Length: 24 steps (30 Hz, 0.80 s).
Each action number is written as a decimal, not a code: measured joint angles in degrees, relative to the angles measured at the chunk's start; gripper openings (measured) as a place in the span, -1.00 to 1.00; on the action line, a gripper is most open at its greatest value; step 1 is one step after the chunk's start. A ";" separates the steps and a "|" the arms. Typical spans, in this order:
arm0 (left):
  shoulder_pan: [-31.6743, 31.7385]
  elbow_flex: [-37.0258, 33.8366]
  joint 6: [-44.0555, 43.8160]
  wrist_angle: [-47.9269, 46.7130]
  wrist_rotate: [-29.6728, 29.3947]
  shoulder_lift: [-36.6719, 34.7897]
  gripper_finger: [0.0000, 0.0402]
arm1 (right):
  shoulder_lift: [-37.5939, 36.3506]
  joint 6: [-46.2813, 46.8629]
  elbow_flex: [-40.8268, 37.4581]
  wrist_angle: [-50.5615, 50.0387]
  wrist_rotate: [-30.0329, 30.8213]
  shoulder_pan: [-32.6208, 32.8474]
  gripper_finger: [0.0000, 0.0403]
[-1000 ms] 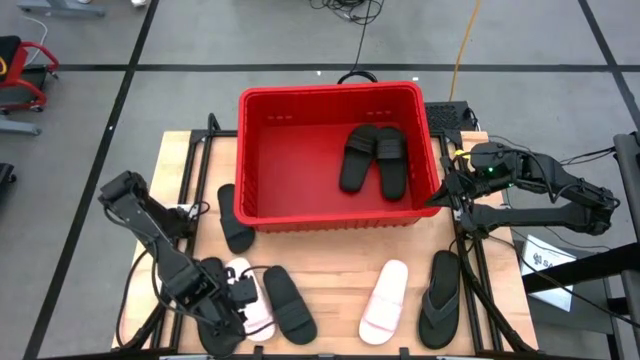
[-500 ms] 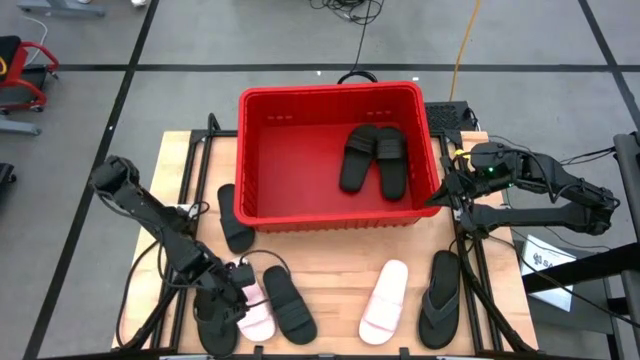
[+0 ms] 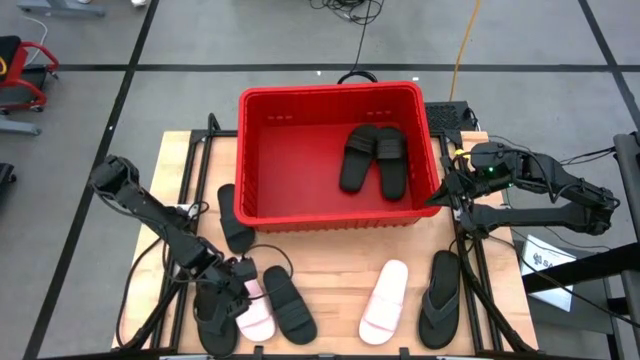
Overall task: Pick and place slides into bin
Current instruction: Put the pink slide into the red bin
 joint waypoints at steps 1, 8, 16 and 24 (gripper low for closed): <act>0.05 0.00 0.00 -0.07 -0.02 0.00 -0.29 | 0.00 0.00 0.00 0.00 0.00 0.00 -1.00; -0.23 0.00 0.14 -1.61 -0.02 0.02 -0.29 | 0.00 0.05 0.00 0.00 0.76 0.00 -1.00; -0.49 -1.68 -0.71 5.23 2.36 0.04 -0.29 | 0.00 0.75 0.00 0.00 1.35 -0.02 -1.00; -0.72 -5.88 -3.35 12.42 2.58 0.04 -0.29 | 0.01 2.09 0.00 -0.02 1.35 -0.02 -1.00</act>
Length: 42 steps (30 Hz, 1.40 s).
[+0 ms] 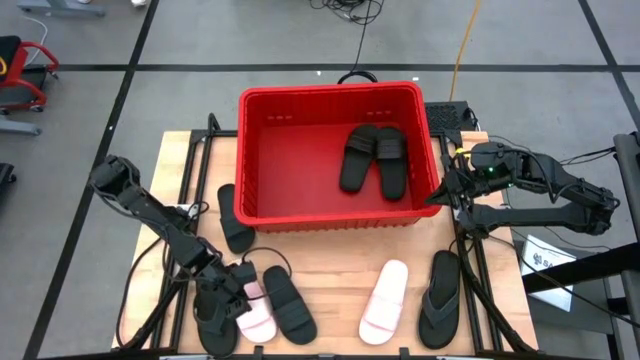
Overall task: Pick and place slides into bin
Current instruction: Put the pink slide into the red bin
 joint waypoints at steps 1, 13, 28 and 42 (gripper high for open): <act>0.00 -0.32 -0.02 0.51 0.00 0.00 -0.29 | 0.00 0.34 0.00 0.00 -0.01 0.00 -1.00; 0.02 -0.83 -0.49 2.29 3.39 0.00 -0.55 | -0.01 1.19 0.00 0.00 -0.02 0.00 -1.00; 0.07 -0.83 2.50 2.97 5.00 0.02 -0.98 | 0.01 3.24 0.00 1.30 2.89 0.00 -1.00; 0.07 1.03 3.05 4.25 4.92 0.02 -0.99 | 0.01 3.97 0.00 3.35 2.75 0.00 -1.00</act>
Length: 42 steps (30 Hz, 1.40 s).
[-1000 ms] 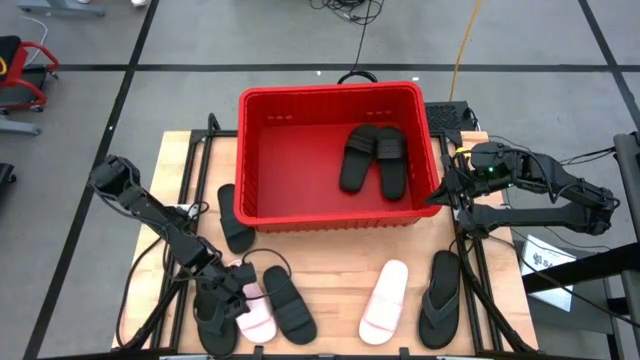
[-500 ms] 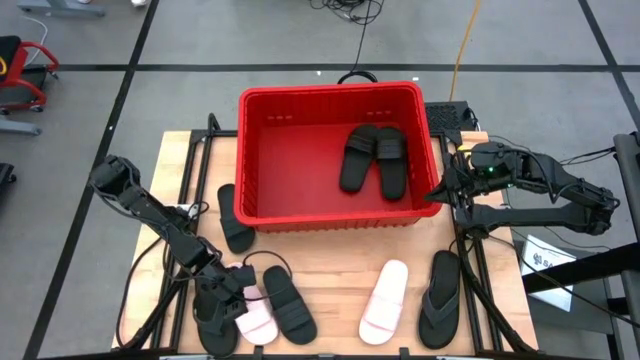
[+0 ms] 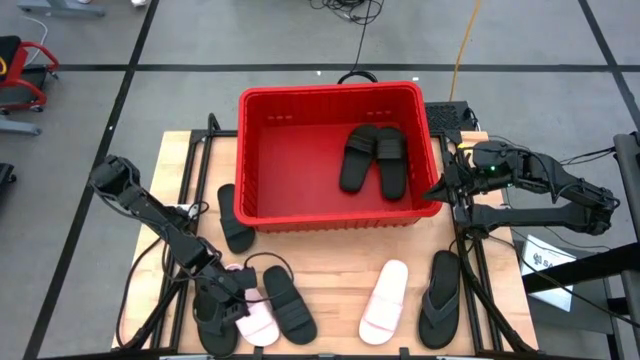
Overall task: Pick and place slides into bin
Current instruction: Put the pink slide into the red bin
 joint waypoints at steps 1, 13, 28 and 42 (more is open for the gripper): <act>0.00 0.04 -0.11 0.08 0.02 0.00 -0.99 | 0.00 -0.01 0.00 0.16 0.00 0.00 -1.00; 0.00 0.06 -2.41 -0.12 -1.73 -7.44 -1.00 | 0.00 -0.19 0.00 0.13 -0.02 0.00 -1.00; 0.02 0.13 -3.30 1.17 -9.67 -19.79 -1.00 | 0.00 -1.51 0.00 1.83 -0.18 0.02 -1.00; 0.82 0.13 6.80 17.36 -20.34 -22.03 -1.00 | 0.04 -1.93 0.00 2.89 -0.26 0.03 -1.00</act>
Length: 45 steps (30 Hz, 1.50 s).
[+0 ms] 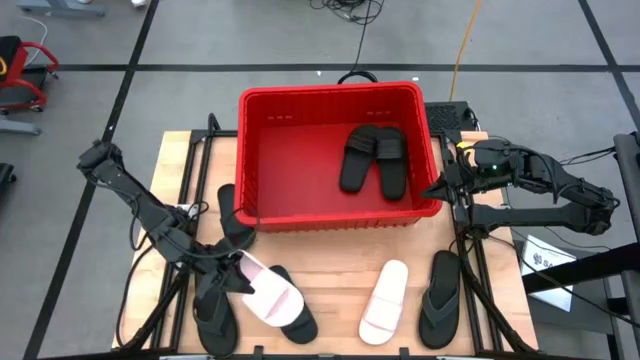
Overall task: Pick and place slides into bin
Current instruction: Put the pink slide into the red bin
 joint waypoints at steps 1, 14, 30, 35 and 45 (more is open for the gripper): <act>0.37 0.00 0.39 0.73 -0.52 0.00 -1.00 | 0.00 -0.04 0.00 0.34 0.00 0.01 -1.00; 10.44 0.00 19.40 16.77 -11.30 -0.02 -1.00 | 1.08 -2.68 0.00 12.37 0.05 0.01 -1.00; 31.26 0.00 38.04 24.48 -14.87 0.11 -1.00 | 16.81 -5.70 0.00 45.94 5.77 -0.21 -1.00; 34.55 0.00 41.48 26.29 -12.33 0.07 -1.00 | 23.97 -5.59 0.00 55.93 10.96 -0.23 -0.95; 38.48 0.00 44.64 26.95 -12.50 0.09 -1.00 | 33.45 1.90 0.00 69.52 10.73 0.07 -0.34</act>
